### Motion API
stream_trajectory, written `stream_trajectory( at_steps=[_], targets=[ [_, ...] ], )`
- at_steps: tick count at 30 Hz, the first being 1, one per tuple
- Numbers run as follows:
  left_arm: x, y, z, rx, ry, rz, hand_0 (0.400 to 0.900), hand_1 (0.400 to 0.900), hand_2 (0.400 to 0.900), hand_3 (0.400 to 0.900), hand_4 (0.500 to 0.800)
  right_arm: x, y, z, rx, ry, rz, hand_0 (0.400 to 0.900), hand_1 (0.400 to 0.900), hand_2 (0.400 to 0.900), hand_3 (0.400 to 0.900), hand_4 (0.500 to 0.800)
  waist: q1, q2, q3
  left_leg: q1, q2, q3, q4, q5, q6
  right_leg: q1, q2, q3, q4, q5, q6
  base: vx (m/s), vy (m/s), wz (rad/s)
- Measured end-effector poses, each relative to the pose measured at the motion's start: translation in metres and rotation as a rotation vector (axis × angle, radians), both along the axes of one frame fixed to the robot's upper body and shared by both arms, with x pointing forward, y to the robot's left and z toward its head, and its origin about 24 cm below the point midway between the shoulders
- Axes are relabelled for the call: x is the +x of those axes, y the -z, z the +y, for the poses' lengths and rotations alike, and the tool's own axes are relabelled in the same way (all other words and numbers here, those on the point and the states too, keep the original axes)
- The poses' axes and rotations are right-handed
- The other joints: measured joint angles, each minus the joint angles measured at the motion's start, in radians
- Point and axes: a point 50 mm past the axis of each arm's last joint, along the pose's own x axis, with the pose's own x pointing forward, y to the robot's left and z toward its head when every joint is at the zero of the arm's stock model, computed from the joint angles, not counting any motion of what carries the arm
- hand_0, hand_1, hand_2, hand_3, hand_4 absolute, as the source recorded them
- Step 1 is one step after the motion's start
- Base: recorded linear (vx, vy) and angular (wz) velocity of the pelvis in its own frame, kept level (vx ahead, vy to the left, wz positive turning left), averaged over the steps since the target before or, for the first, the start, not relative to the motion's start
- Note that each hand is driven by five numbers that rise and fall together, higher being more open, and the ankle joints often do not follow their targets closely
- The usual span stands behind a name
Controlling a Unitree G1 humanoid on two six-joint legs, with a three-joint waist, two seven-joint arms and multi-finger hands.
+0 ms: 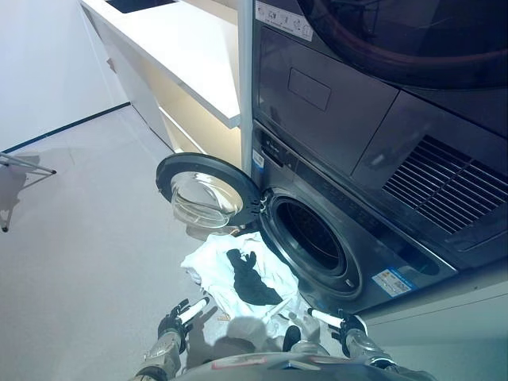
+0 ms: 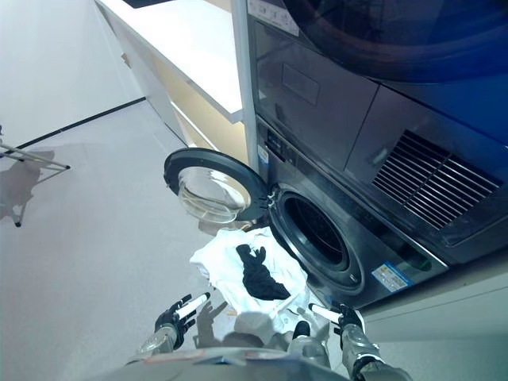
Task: Put the clothes in the basket into the washing machine.
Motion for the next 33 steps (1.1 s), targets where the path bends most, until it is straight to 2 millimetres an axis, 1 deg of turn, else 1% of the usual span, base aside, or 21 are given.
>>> stream_trajectory(
  at_steps=[27,29,30,32,33],
  targets=[
    [0.0,0.0,-0.001,-0.014,0.009,-0.003,0.9,0.9,0.9,0.9,0.8,0.001,0.0,0.001,0.012,-0.015,-0.003,0.9,0.9,0.9,0.9,0.8,0.002,-0.001,0.006,-0.001,0.0,-0.003,-0.001,-0.001,0.001,0.0,-0.001,-0.002,-0.001,0.0,0.0,0.0,0.0,0.0],
    [0.001,0.0,-0.001,-0.014,0.009,-0.006,0.9,0.9,0.9,0.9,0.8,0.004,-0.001,0.003,-0.005,-0.075,-0.001,0.9,0.9,0.9,0.9,0.8,0.001,0.0,0.012,-0.003,0.0,-0.004,0.001,0.0,0.001,0.0,-0.001,-0.002,-0.001,0.0,0.0,-0.06,-0.006,0.05],
    [0.003,-0.001,-0.001,-0.013,0.007,-0.019,0.9,0.9,0.9,0.9,0.8,0.008,-0.002,0.006,-0.022,-0.149,-0.004,0.9,0.9,0.9,0.9,0.8,0.003,-0.001,0.018,-0.009,0.0,-0.009,0.006,0.0,0.0,-0.004,-0.001,-0.003,0.001,0.0,0.0,-0.15,-0.006,0.09],
    [0.017,-0.009,-0.001,-0.012,0.011,-0.092,0.9,0.9,0.9,0.9,0.8,0.025,-0.009,0.01,-0.048,-0.264,-0.065,0.9,0.9,0.9,0.9,0.8,0.004,-0.004,0.032,-0.048,0.0,-0.023,0.022,0.001,0.001,-0.036,-0.005,0.001,0.011,0.0,0.0,-0.3,-0.015,0.14],
    [0.029,-0.015,-0.002,-0.016,0.004,-0.155,0.9,0.9,0.9,0.9,0.8,0.038,-0.015,0.014,-0.062,-0.322,-0.118,0.9,0.9,0.9,0.9,0.8,0.01,-0.007,0.046,-0.09,-0.003,-0.031,0.045,0.001,0.003,-0.072,-0.012,0.002,0.033,0.0,0.0,-0.38,-0.026,0.18]
  ],
)
